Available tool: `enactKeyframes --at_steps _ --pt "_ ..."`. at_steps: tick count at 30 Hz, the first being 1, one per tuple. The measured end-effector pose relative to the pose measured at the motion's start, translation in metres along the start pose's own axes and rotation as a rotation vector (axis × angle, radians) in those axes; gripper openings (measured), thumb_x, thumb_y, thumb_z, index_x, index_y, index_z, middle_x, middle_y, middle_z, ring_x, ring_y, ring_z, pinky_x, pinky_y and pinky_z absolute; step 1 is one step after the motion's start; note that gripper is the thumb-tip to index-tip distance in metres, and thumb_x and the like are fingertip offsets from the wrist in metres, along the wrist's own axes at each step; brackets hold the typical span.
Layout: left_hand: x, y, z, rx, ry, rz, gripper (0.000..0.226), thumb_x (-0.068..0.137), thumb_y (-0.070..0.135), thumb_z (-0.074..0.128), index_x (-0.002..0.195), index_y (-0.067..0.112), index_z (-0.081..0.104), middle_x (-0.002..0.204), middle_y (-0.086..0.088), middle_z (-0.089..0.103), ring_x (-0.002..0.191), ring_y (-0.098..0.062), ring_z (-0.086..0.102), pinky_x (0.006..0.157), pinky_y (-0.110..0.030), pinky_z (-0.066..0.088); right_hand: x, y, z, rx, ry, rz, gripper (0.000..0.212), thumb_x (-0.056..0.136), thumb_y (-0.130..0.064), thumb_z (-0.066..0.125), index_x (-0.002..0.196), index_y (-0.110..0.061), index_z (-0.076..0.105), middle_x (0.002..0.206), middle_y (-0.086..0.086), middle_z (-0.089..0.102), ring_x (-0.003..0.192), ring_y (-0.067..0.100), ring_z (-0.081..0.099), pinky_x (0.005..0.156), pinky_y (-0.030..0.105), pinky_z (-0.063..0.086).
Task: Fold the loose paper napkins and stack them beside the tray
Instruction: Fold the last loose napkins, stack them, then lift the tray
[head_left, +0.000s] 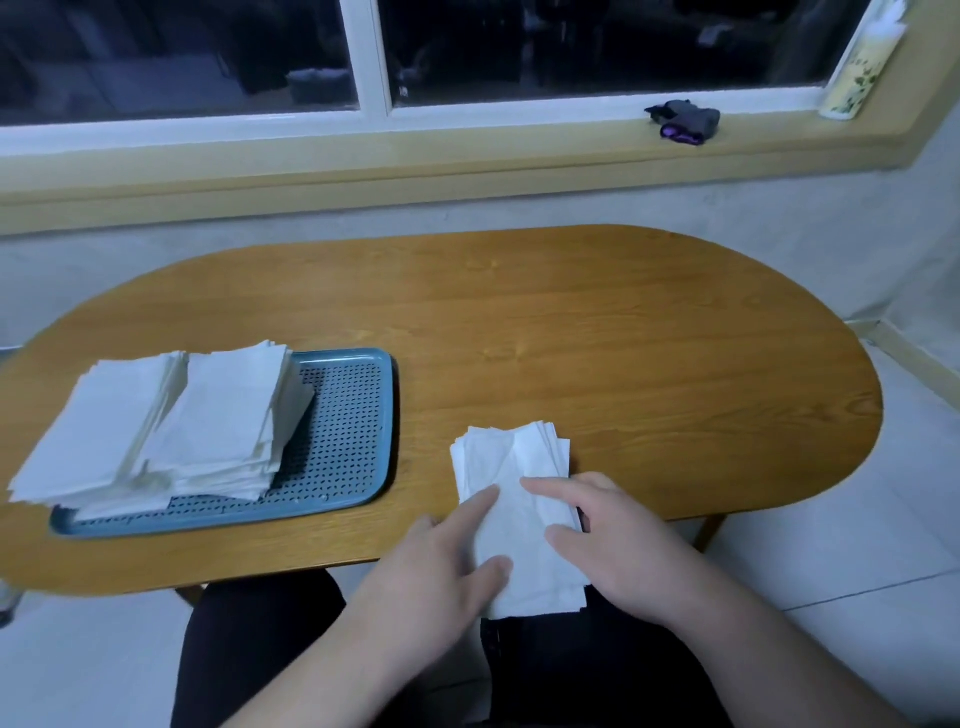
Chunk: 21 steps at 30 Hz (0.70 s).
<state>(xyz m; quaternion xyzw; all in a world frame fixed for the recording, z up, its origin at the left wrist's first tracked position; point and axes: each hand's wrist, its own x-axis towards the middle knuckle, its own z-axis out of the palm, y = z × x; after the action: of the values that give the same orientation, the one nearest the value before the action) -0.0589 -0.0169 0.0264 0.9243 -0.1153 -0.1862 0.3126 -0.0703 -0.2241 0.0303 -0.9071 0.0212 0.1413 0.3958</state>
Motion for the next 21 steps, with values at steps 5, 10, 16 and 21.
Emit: enactKeyframes --at_steps 5,10,16,21 --pt "-0.006 0.0 -0.007 -0.02 -0.061 -0.01 0.068 0.095 0.051 0.056 0.149 0.06 0.016 0.088 0.013 0.061 0.083 0.003 0.058 0.068 -0.009 0.04 -0.009 -0.005 0.001 -0.121 -0.101 0.007 0.052 0.1 -0.036 0.043 0.142 -0.063 0.028 0.135 -0.022 0.037 0.095 0.0 0.056 0.084 0.021 0.044" --pt "-0.009 -0.014 -0.003 -0.382 -0.09 -0.024 0.067 0.092 0.028 0.068 0.145 0.052 0.037 0.098 0.02 0.071 0.085 0.013 0.062 0.075 -0.005 0.042 -0.015 -0.006 0.012 0.094 -0.062 -0.006 0.048 0.096 -0.022 0.054 0.128 -0.058 0.048 0.133 -0.028 0.042 0.1 -0.007 0.056 0.081 0.014 0.043" --pt "-0.02 -0.031 -0.018 -0.558 -0.025 -0.012 0.062 0.089 0.018 0.072 0.133 0.054 0.048 0.122 0.033 0.064 0.111 0.011 0.06 0.096 -0.012 0.043 -0.013 -0.02 0.023 0.381 -0.053 0.005 0.052 0.086 -0.012 0.063 0.112 -0.058 0.061 0.118 -0.009 0.067 0.085 0.007 0.069 0.075 0.024 0.054" --pt "-0.028 -0.044 -0.052 -0.534 0.125 -0.007 0.061 0.089 0.022 0.072 0.132 0.058 0.049 0.121 0.036 0.062 0.112 0.01 0.059 0.098 -0.018 0.044 0.007 -0.054 0.032 0.552 -0.092 -0.034 0.052 0.09 0.0 0.063 0.11 -0.047 0.067 0.112 0.002 0.073 0.091 0.019 0.073 0.074 0.027 0.056"
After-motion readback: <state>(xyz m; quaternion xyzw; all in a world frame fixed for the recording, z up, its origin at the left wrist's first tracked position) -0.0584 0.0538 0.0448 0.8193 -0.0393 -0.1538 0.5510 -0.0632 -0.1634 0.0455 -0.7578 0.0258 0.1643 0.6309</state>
